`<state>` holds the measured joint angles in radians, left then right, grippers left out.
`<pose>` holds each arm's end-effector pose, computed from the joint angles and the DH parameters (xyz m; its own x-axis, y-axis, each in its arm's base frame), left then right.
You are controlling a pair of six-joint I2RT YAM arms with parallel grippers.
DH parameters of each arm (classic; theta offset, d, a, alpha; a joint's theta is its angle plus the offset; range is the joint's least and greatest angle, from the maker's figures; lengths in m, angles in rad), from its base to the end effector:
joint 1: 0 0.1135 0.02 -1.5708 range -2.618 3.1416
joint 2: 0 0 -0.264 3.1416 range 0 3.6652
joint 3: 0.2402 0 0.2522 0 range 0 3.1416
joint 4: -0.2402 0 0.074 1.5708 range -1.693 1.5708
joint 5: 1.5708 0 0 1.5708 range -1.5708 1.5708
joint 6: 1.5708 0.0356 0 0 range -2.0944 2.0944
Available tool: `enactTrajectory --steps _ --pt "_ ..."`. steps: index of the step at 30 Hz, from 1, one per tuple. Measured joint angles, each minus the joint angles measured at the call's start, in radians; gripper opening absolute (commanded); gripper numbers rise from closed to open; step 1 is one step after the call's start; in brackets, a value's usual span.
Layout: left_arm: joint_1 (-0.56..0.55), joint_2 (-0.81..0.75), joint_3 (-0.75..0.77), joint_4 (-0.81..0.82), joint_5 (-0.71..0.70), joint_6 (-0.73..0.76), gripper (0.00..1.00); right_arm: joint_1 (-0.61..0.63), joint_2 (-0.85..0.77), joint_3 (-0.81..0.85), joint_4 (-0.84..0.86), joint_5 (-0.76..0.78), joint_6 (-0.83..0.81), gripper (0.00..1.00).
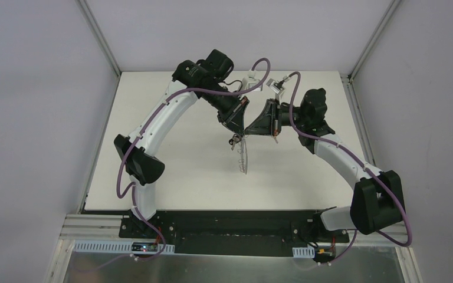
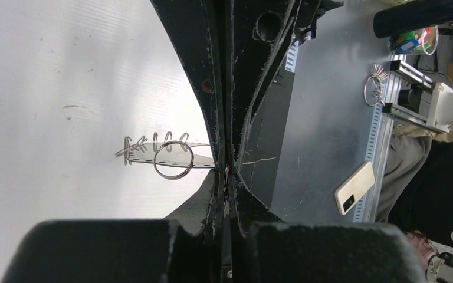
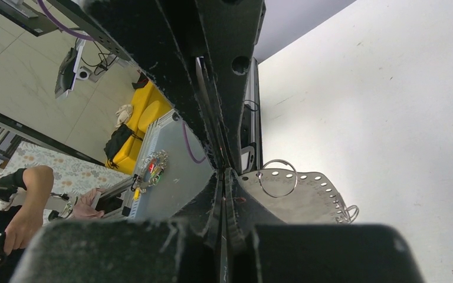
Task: Put the keys on the keyring
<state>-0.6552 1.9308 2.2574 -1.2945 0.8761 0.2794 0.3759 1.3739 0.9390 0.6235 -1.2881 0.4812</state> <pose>0.2852 -0.2536 0.4163 -0.4250 0.5492 -0.7196 0.8871 0.0943 -0.4519 0.2649 0.1413 0.3393 -0.2989 0.0208 -0.9541 -0.9493 -0.1088 0.2950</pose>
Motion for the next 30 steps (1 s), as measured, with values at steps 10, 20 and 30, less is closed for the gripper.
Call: enactTrajectory --steps 10,20,30 --pt "0.057 -0.046 -0.102 0.154 0.105 -0.090 0.25 -0.048 0.000 0.026 0.054 0.035 0.109 0.00" --pt "0.081 -0.081 -0.146 0.273 0.165 -0.174 0.28 -0.077 0.002 0.026 0.148 0.077 0.224 0.00" --pt "0.088 -0.082 -0.152 0.347 0.164 -0.213 0.24 -0.078 0.010 0.026 0.224 0.076 0.287 0.00"
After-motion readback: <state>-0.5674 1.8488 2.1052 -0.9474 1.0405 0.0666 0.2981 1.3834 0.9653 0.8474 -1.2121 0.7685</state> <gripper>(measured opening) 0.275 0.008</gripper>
